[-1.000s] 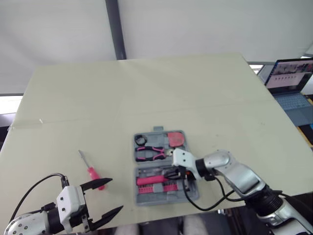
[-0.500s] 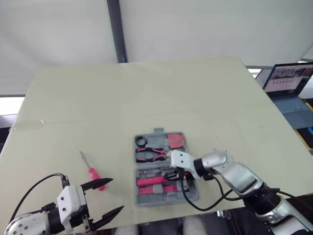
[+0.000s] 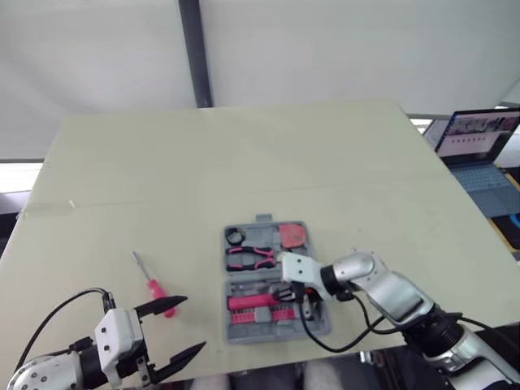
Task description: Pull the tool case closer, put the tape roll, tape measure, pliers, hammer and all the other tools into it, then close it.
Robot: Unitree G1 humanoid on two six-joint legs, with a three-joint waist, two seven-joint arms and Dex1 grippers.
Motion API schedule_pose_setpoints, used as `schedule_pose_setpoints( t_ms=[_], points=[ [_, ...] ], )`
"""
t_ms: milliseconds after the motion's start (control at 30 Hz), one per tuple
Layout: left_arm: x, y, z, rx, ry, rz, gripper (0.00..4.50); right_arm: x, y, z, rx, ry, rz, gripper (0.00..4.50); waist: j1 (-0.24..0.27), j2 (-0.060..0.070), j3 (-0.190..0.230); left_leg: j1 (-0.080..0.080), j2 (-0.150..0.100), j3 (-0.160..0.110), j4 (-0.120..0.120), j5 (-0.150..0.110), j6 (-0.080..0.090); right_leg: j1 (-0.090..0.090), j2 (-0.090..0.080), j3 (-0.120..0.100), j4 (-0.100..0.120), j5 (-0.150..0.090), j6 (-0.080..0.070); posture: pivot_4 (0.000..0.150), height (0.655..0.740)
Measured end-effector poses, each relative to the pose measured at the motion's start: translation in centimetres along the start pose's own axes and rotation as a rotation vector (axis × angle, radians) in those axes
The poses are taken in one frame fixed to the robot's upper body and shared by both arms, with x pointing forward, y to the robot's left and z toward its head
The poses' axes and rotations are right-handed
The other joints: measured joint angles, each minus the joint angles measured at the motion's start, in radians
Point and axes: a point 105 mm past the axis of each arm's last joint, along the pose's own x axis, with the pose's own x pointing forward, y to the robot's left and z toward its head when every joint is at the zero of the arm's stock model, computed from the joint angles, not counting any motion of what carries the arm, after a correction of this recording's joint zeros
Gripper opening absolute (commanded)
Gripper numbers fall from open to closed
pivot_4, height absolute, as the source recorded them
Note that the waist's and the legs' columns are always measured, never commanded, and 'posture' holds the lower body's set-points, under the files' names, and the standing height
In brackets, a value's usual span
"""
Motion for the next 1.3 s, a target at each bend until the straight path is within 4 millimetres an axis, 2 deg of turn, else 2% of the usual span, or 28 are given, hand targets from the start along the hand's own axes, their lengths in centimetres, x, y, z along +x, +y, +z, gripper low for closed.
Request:
schedule_pose_setpoints(
  t_ms=[267, 433, 500, 600, 667, 733, 800, 900, 967, 1100, 1133, 1300],
  points=[
    [0.1, 0.0, 0.1, 0.0, 0.0, 0.0, 4.5, 0.1, 0.0, -0.2, 0.014, -0.001, 0.002, 0.03, 0.005, 0.0, -0.003, 0.002, 0.0, 0.0, -0.001, 0.0, 0.0, 0.002, 0.0, -0.001, -0.002, 0.0, 0.0, 0.15, 0.74],
    [0.1, 0.3, -0.2, -0.037, 0.006, 0.041, 4.5, -0.7, -0.1, 0.1, 0.152, -0.083, -0.047, 0.03, 0.016, 0.001, -0.002, 0.0, 0.0, 0.0, -0.001, 0.0, 0.0, 0.002, 0.0, -0.001, -0.003, 0.0, 0.0, 0.15, 0.74],
    [0.2, 0.6, -0.3, -0.056, 0.002, 0.073, 4.5, -1.3, 0.1, 0.4, 0.231, -0.123, -0.054, 0.03, 0.019, 0.006, 0.006, -0.002, 0.0, 0.0, 0.0, 0.0, 0.0, 0.0, 0.0, 0.0, -0.003, 0.0, 0.0, 0.15, 0.74],
    [0.3, 0.8, -0.2, -0.091, -0.002, 0.091, 4.5, -3.6, 0.0, 2.2, 0.262, -0.235, -0.091, 0.03, 0.022, 0.011, 0.015, -0.006, 0.0, 0.001, 0.0, 0.0, 0.0, -0.007, 0.0, 0.001, 0.001, 0.0, 0.0, 0.15, 0.74],
    [0.3, 0.9, -0.1, -0.12, -0.003, 0.105, 4.5, -6.3, -0.3, 3.2, 0.227, -0.311, -0.168, 0.03, 0.023, 0.012, 0.019, -0.007, 0.0, 0.001, 0.0, 0.0, 0.0, -0.007, 0.0, 0.001, 0.001, 0.0, 0.0, 0.15, 0.74],
    [0.2, 1.0, 0.1, -0.14, -0.005, 0.116, 4.5, -8.0, -0.2, 2.4, 0.22, -0.286, -0.212, 0.03, 0.025, 0.009, 0.02, -0.007, 0.0, 0.002, 0.0, 0.0, 0.0, -0.007, 0.0, 0.001, 0.0, 0.0, 0.0, 0.15, 0.74],
    [-0.2, 1.2, 0.0, -0.185, 0.006, 0.138, 4.5, -9.5, 0.8, 0.8, 0.238, -0.236, -0.227, 0.03, 0.026, 0.007, 0.022, -0.007, 0.0, 0.002, 0.0, 0.0, 0.0, -0.007, 0.0, 0.001, 0.0, 0.0, 0.0, 0.15, 0.74],
    [-1.2, 0.8, -0.6, -0.221, 0.044, 0.16, 4.5, -11.4, 2.3, -1.4, 0.308, -0.187, -0.224, 0.91, 0.026, 0.007, 0.025, -0.007, 0.0, 0.003, 0.0, 0.0, 0.0, -0.007, 0.0, 0.001, -0.001, 0.0, 0.0, 0.15, 0.74],
    [-1.8, 0.3, -1.0, -0.235, 0.06, 0.16, 4.5, -12.4, 3.3, -2.7, 0.342, -0.158, -0.227, 1.85, 0.025, 0.005, 0.027, -0.006, 0.0, 0.004, 0.0, 0.0, 0.0, -0.007, 0.0, 0.002, -0.001, 0.0, 0.0, 0.15, 0.74],
    [-3.0, -0.4, -1.6, -0.245, 0.06, 0.188, 4.5, -13.8, 4.5, -3.9, 0.334, -0.151, -0.25, 3.95, 0.024, 0.004, 0.028, -0.005, 0.0, 0.005, 0.0, 0.0, 0.0, -0.007, 0.0, 0.003, 0.0, 0.0, 0.0, 0.15, 0.74],
    [-3.4, -0.5, -1.6, -0.235, 0.061, 0.202, 4.5, -14.2, 4.8, -4.2, 0.333, -0.15, -0.252, 4.36, 0.026, 0.003, 0.029, -0.005, 0.0, 0.005, 0.0, 0.0, 0.001, -0.007, 0.0, 0.003, -0.001, 0.0, 0.0, 0.15, 0.74],
    [-6.4, -1.6, -3.2, -0.207, 0.132, 0.275, 4.5, -15.8, 5.6, -6.3, 0.359, -0.159, -0.286, 4.47, 0.027, 0.0, 0.032, -0.006, 0.0, 0.006, 0.0, -0.001, 0.002, -0.007, 0.0, 0.003, -0.003, 0.0, 0.0, 0.15, 0.74]
  ],
)
